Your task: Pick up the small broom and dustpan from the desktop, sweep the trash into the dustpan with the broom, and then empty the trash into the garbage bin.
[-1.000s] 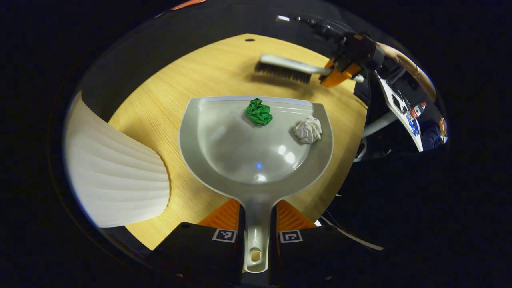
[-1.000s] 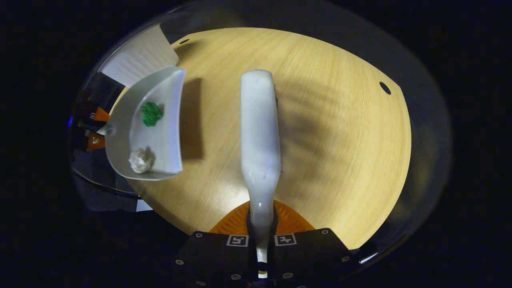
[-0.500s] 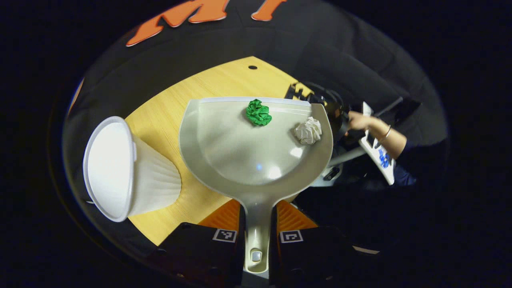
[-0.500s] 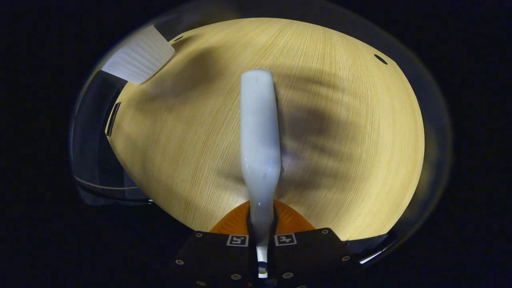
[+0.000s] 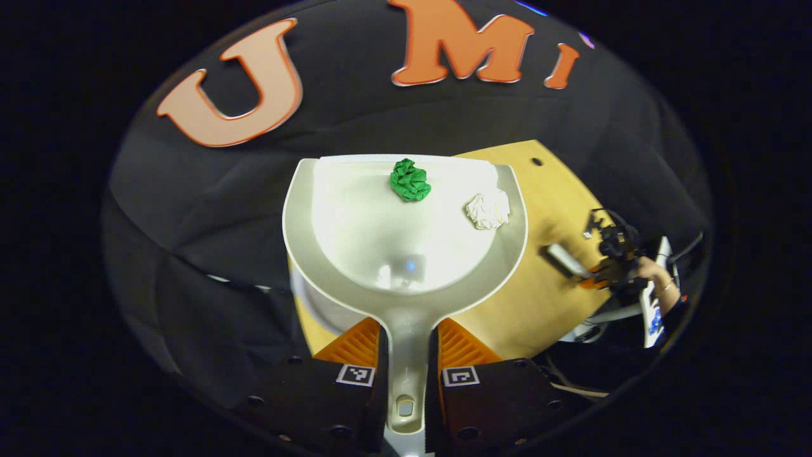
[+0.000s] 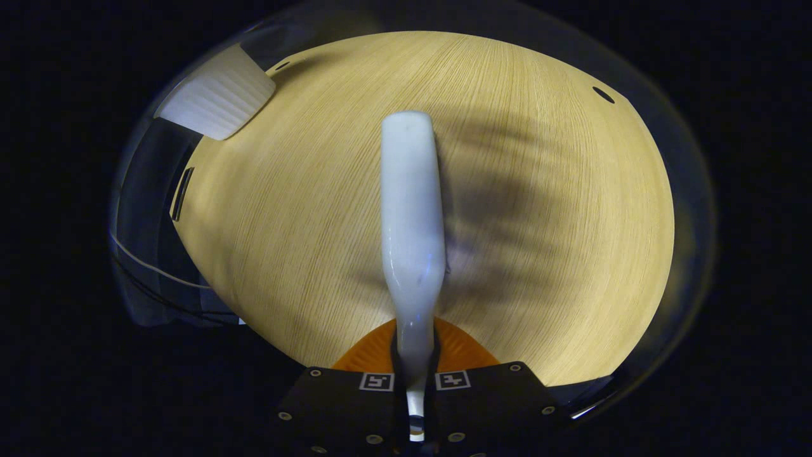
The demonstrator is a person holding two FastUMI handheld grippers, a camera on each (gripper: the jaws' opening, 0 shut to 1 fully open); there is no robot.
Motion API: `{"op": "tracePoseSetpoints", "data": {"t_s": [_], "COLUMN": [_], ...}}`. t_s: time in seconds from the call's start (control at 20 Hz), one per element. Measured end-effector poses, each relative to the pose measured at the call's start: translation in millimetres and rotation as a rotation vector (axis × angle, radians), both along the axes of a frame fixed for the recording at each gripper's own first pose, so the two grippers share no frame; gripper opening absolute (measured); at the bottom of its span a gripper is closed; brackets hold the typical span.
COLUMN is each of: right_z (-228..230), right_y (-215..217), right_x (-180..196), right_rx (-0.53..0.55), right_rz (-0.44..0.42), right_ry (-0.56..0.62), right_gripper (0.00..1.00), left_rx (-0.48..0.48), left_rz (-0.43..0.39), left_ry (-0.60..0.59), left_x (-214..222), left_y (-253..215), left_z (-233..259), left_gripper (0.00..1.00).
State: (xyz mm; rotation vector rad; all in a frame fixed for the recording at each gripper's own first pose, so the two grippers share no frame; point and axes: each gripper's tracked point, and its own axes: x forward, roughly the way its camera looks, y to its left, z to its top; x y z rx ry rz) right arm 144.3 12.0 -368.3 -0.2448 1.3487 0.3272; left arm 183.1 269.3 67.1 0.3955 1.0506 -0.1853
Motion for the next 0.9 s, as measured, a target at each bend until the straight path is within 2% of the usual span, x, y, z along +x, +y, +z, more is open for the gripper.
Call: {"op": "tracePoseSetpoints", "data": {"t_s": [0.1, 0.2, 0.4, 0.45, 0.65, 0.8, 0.85, 0.9], "right_z": [1, 1, 0, 1, 3, 3, 3, 3], "right_y": [0, 0, -4, -6, -11, -12, -12, -12], "right_x": [2, 5, 16, 18, 20, 21, 21, 21], "right_rx": [0.007, 0.010, 0.019, 0.020, 0.025, 0.027, 0.027, 0.028], "right_rz": [-0.003, -0.005, -0.018, -0.020, -0.028, -0.029, -0.028, -0.028], "right_ry": [0.001, 0.005, 0.006, 0.005, 0.004, 0.005, 0.004, 0.004], "right_gripper": [0.09, 0.09, 0.09, 0.09, 0.09, 0.09, 0.09, 0.09], "left_rx": [0.134, 0.277, 0.723, 0.779, 0.865, 1.009, 1.022, 0.989], "left_rz": [0.025, -0.002, -0.155, -0.182, -0.252, -0.322, -0.325, -0.308], "left_ry": [0.012, 0.041, 0.047, 0.059, 0.087, 0.097, 0.102, 0.113], "left_x": [11, 23, 43, 49, 50, 56, 57, 55], "left_y": [35, 39, 55, 53, 50, 50, 50, 50], "left_z": [-2, -1, 49, 55, 55, 63, 64, 58], "left_gripper": [0.25, 0.24, 0.24, 0.24, 0.24, 0.24, 0.24, 0.24]}}
